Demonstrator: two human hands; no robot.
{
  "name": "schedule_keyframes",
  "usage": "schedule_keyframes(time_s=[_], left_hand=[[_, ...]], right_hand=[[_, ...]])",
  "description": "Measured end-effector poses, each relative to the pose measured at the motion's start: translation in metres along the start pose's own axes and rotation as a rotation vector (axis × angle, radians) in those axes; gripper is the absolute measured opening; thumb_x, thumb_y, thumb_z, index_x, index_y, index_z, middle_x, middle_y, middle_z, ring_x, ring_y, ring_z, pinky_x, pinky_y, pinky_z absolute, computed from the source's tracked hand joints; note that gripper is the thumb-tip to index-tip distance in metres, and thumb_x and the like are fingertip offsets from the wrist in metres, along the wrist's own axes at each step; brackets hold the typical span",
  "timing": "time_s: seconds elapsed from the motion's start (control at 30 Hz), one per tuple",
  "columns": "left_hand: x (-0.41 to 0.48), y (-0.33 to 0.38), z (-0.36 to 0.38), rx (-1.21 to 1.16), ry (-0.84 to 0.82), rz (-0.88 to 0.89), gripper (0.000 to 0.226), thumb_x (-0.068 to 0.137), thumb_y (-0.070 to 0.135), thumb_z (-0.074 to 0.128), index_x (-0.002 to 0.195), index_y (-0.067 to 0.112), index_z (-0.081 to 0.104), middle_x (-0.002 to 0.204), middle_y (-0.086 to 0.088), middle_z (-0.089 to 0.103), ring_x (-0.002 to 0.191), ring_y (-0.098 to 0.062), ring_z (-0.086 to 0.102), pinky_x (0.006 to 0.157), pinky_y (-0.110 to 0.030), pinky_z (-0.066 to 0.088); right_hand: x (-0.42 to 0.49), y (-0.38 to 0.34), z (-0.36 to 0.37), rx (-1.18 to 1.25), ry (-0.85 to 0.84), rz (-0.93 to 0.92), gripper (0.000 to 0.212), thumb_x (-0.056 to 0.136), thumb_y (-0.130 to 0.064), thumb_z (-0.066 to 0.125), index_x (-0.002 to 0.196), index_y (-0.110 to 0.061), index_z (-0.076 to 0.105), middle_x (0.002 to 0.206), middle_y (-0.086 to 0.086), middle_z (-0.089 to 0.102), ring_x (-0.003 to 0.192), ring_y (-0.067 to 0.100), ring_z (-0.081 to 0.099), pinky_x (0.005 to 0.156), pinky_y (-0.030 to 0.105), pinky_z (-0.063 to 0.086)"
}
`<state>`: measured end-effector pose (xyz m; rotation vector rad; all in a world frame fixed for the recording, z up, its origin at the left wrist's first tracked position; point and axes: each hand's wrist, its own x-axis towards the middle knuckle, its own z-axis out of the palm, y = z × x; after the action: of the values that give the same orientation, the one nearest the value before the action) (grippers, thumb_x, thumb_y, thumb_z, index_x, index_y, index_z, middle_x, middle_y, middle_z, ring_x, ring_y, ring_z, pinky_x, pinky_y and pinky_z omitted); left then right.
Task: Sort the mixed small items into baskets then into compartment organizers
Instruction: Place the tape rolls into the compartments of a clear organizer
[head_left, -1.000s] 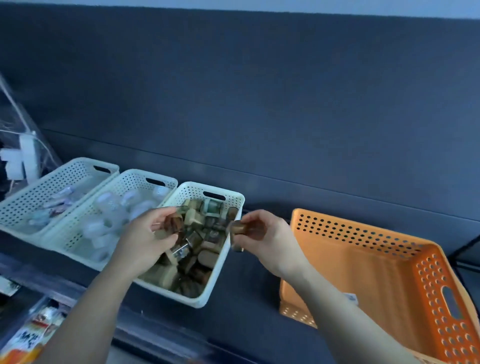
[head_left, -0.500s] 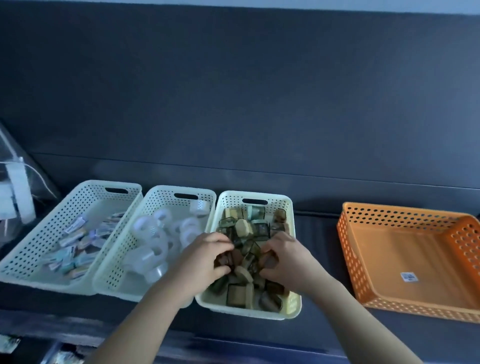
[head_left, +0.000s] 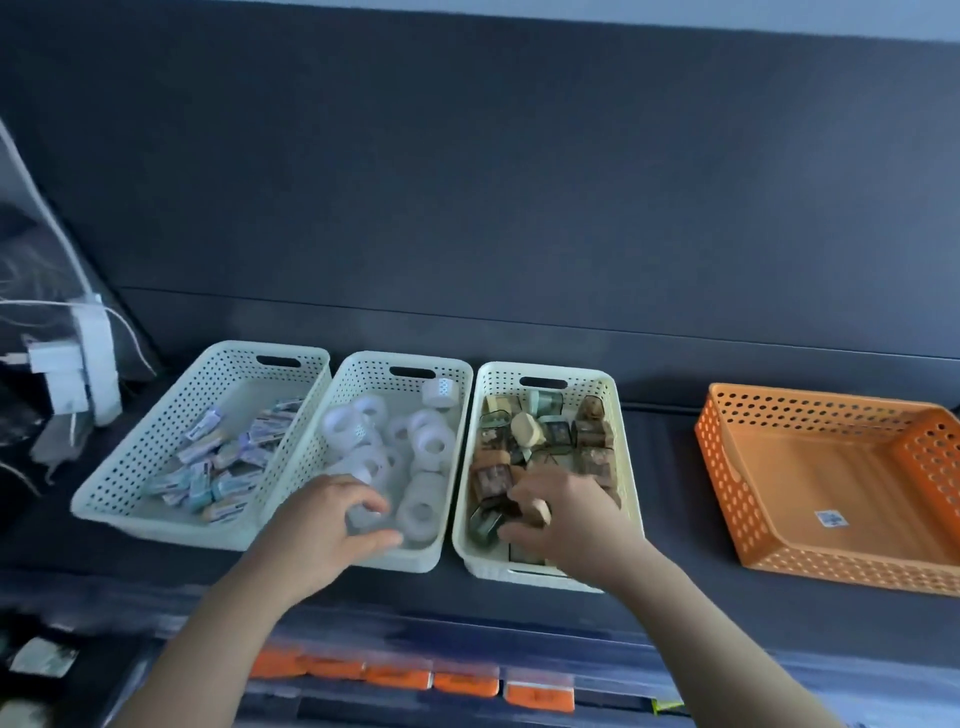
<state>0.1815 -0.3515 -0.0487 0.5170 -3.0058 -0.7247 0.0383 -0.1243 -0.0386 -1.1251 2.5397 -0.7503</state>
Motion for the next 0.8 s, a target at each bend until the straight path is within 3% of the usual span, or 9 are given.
schedule_keyframes(time_s=[0.1,0.17,0.27,0.4,0.47,0.53,0.63,0.73,0.8], left_hand=[[-0.016,-0.012,0.000,0.041,-0.078,-0.018,0.028,0.079,0.047,0.071,0.103,0.033,0.068,0.101,0.023,0.061,0.099,0.001,0.055,0.082,-0.016,0.040],[-0.022,-0.017,0.002,0.067,-0.090,-0.035,0.022,0.085,0.038,0.068,0.107,0.034,0.068,0.104,0.021,0.064,0.098,0.000,0.057,0.086,-0.021,0.045],[-0.027,-0.021,0.005,0.038,-0.029,-0.033,0.019,0.091,0.027,0.062,0.108,0.031,0.070,0.106,0.015,0.068,0.095,-0.003,0.060,0.085,-0.025,0.048],[-0.037,-0.018,0.001,-0.039,0.073,0.009,0.019,0.091,0.023,0.063,0.107,0.022,0.072,0.102,0.009,0.069,0.093,-0.008,0.062,0.082,-0.026,0.047],[-0.047,-0.016,-0.005,-0.057,0.114,0.044,0.019,0.090,0.024,0.064,0.107,0.021,0.072,0.100,0.010,0.069,0.092,-0.008,0.062,0.082,-0.025,0.047],[-0.062,-0.014,-0.012,-0.079,0.130,0.067,0.019,0.090,0.024,0.064,0.106,0.022,0.072,0.098,0.014,0.068,0.091,-0.004,0.062,0.083,-0.024,0.047],[-0.085,-0.012,-0.020,-0.121,0.121,0.085,0.019,0.089,0.027,0.065,0.106,0.025,0.073,0.095,0.020,0.065,0.089,0.004,0.060,0.082,-0.016,0.046],[-0.104,-0.016,-0.022,-0.205,0.081,0.082,0.018,0.086,0.027,0.068,0.103,0.029,0.073,0.093,0.026,0.064,0.088,0.009,0.061,0.079,-0.009,0.046],[-0.112,-0.021,-0.022,-0.243,0.052,0.091,0.018,0.085,0.026,0.071,0.102,0.029,0.074,0.092,0.027,0.064,0.089,0.013,0.060,0.077,-0.004,0.044]], right_hand=[[-0.007,-0.005,0.016,-0.022,-0.056,-0.036,0.031,0.082,-0.036,0.070,0.108,-0.019,0.071,0.112,-0.004,0.063,0.102,0.013,0.059,0.089,0.030,0.049],[-0.011,-0.006,0.023,-0.004,-0.064,-0.046,0.023,0.084,-0.033,0.069,0.100,-0.018,0.073,0.106,-0.002,0.065,0.094,0.013,0.062,0.087,0.033,0.050],[-0.016,-0.008,0.029,0.017,-0.054,-0.046,0.021,0.086,-0.027,0.066,0.087,-0.007,0.072,0.093,0.008,0.067,0.082,0.021,0.063,0.079,0.040,0.052],[-0.025,-0.020,0.028,0.074,0.033,-0.073,0.021,0.089,-0.023,0.063,0.099,-0.008,0.073,0.100,0.004,0.071,0.091,0.020,0.065,0.083,0.036,0.053],[-0.029,-0.029,0.029,0.127,0.099,-0.058,0.022,0.090,-0.022,0.061,0.093,-0.003,0.071,0.091,0.010,0.071,0.083,0.024,0.065,0.077,0.038,0.054],[-0.031,-0.039,0.032,0.215,0.163,-0.042,0.027,0.092,-0.021,0.056,0.085,0.004,0.065,0.080,0.020,0.066,0.063,0.025,0.056,0.061,0.033,0.048],[-0.033,-0.059,0.040,0.369,0.159,0.064,0.037,0.094,-0.027,0.052,0.076,0.003,0.062,0.066,0.025,0.058,0.052,0.023,0.038,0.056,0.026,0.036],[-0.033,-0.078,0.053,0.448,0.037,0.241,0.051,0.093,-0.039,0.051,0.071,0.007,0.055,0.060,0.014,0.050,0.054,0.021,0.040,0.059,0.030,0.037],[-0.032,-0.089,0.063,0.418,-0.001,0.338,0.048,0.091,-0.038,0.055,0.068,0.005,0.054,0.062,0.012,0.048,0.056,0.019,0.041,0.056,0.029,0.035]])
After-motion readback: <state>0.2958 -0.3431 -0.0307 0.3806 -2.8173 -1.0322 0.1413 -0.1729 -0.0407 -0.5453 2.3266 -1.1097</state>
